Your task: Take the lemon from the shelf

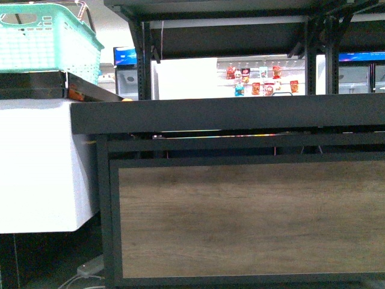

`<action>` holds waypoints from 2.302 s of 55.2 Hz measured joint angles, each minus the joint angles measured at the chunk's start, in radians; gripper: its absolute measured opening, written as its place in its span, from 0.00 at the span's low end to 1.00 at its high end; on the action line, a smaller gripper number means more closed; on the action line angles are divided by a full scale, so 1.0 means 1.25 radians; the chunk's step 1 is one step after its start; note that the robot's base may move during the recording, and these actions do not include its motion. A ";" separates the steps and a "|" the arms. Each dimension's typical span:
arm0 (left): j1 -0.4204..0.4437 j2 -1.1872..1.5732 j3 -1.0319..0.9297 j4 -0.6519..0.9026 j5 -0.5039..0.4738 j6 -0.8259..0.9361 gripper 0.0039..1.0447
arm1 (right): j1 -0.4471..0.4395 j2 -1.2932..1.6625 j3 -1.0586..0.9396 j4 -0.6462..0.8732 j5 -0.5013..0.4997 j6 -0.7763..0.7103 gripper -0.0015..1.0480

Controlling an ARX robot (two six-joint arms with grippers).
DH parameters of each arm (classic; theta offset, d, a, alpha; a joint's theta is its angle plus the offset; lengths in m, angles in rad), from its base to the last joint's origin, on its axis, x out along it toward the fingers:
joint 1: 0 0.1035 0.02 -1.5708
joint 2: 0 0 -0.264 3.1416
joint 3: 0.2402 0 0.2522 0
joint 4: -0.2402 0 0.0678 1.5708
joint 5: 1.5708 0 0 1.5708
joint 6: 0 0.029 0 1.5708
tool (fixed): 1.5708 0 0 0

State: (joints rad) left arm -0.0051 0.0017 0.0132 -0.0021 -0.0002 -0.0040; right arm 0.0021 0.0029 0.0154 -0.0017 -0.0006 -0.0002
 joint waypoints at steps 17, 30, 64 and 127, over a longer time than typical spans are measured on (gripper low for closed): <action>0.000 0.000 0.000 0.000 0.000 0.000 0.93 | 0.000 0.000 0.000 0.000 0.000 0.000 0.93; 0.000 0.000 0.000 0.000 0.000 0.000 0.93 | 0.000 0.000 0.000 0.000 0.000 0.000 0.93; 0.000 0.000 0.000 0.000 0.000 0.000 0.93 | 0.000 0.000 0.000 0.000 0.000 0.000 0.93; 0.000 0.000 0.000 0.000 0.000 0.000 0.93 | 0.000 0.000 0.000 0.000 0.000 0.000 0.93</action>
State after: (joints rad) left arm -0.0051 0.0017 0.0132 -0.0021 -0.0002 -0.0040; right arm 0.0021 0.0029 0.0154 -0.0017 -0.0002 -0.0002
